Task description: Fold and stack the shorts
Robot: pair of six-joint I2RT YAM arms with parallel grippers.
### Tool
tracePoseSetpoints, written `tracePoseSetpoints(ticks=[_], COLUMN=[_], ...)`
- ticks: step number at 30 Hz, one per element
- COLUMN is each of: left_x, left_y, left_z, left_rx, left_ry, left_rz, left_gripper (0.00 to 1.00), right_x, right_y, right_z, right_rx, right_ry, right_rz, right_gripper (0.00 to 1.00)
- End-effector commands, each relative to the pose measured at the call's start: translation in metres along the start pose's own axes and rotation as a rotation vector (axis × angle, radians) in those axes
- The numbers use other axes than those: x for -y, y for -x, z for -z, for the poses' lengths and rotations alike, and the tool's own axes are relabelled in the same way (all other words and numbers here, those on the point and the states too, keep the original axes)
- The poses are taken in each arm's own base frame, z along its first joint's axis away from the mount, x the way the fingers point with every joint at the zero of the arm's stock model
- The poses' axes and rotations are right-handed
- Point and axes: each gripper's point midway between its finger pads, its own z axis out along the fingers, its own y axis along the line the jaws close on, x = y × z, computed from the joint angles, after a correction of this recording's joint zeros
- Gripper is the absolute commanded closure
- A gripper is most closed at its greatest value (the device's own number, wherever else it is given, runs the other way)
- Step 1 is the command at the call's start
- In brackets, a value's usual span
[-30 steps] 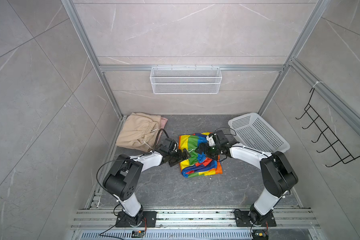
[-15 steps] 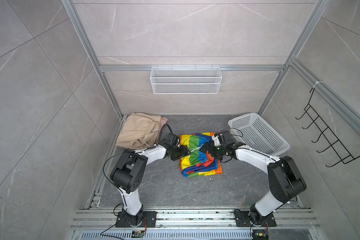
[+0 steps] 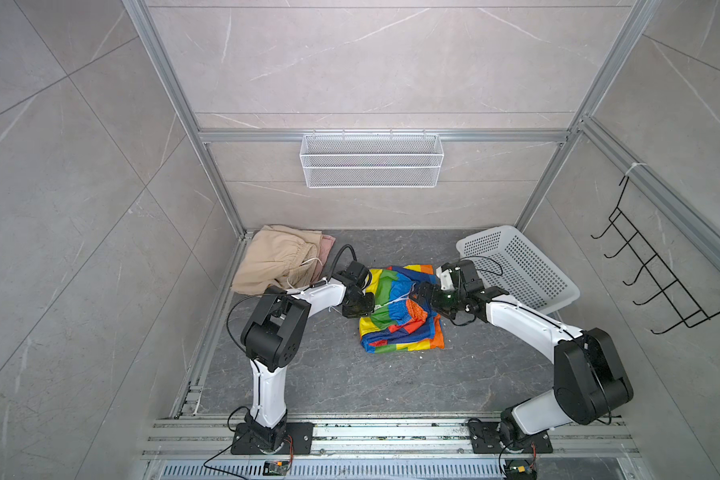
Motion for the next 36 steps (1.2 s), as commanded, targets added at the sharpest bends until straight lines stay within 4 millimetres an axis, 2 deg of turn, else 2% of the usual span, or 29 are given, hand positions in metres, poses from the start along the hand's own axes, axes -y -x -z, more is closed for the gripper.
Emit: tracePoseSetpoints(ticks=[1,5,9,12,14,19,26,29,32,36], left_x=[-0.013,-0.033,-0.068,-0.085,-0.092,-0.101,-0.110,-0.113,-0.106,-0.109], left_y=[0.006,0.035,0.065,0.089,0.103,0.128,0.150,0.153,0.153,0.155], left_z=[0.034,0.100,0.165,0.194,0.209,0.232,0.270,0.284,0.295,0.302], left_rx=[-0.006,0.007,0.007,0.055,0.091,0.191,0.316,0.357,0.416,0.456], left_ry=[0.147,0.412,0.785,1.000,1.071,1.084,1.035,0.978,0.878,0.769], left_rz=[-0.096,-0.262,-0.406,-0.505,-0.526,-0.526,-0.503,-0.469,-0.432,-0.379], left_gripper=[1.00,1.00,1.00,1.00,1.00,1.00,1.00,1.00,1.00,1.00], right_x=[0.001,-0.004,-0.011,-0.016,-0.019,-0.024,-0.026,-0.029,-0.030,-0.033], right_y=[-0.002,0.001,0.004,0.004,0.003,-0.001,-0.001,0.001,0.002,0.005], right_z=[0.009,0.013,0.012,0.011,0.009,0.008,0.008,0.007,0.005,0.002], right_rx=[0.006,0.017,0.021,0.022,0.018,0.011,0.011,0.009,0.005,0.004], right_ry=[-0.006,0.004,0.027,0.035,0.039,0.043,0.051,0.058,0.061,0.069], right_rz=[0.017,0.016,0.016,0.020,0.024,0.035,0.043,0.045,0.045,0.046], right_gripper=[0.00,0.01,0.01,0.01,0.01,0.01,0.00,0.01,0.01,0.01])
